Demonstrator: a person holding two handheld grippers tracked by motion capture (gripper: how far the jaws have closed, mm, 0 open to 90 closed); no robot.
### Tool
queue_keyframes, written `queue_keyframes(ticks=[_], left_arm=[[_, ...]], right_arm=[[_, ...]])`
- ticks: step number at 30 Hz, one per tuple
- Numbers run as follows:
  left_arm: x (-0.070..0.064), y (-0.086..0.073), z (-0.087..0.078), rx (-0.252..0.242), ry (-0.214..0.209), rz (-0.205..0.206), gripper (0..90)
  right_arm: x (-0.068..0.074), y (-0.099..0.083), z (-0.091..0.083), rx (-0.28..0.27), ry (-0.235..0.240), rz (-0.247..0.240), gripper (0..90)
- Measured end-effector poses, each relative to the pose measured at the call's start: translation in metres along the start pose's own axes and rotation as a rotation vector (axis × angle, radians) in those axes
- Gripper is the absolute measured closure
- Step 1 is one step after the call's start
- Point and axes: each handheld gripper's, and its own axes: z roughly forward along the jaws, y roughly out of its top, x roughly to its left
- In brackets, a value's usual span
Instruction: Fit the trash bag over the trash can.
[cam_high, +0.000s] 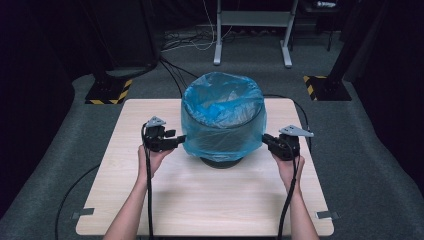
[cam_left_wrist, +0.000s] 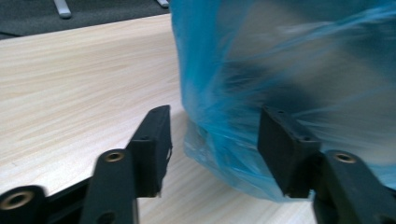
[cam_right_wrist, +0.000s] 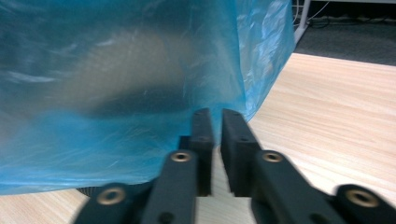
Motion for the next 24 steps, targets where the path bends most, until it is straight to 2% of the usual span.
queue_keyframes(ticks=[5,13,19,24], left_arm=[[-0.014,0.0,-0.015,-0.021,0.018,0.044,32.3],[-0.032,-0.008,-0.034,-0.037,0.043,0.104,29.5],[-0.038,-0.026,-0.044,-0.029,0.076,0.13,27.8],[-0.035,-0.052,-0.053,-0.004,0.105,0.115,25.9]], right_arm=[[0.003,0.001,-0.015,-0.024,-0.01,-0.009,62.4],[0.01,-0.002,-0.042,-0.047,-0.017,-0.022,42.0],[0.013,-0.01,-0.062,-0.058,-0.026,-0.025,27.6],[0.014,-0.024,-0.076,-0.047,-0.055,-0.044,15.6]])
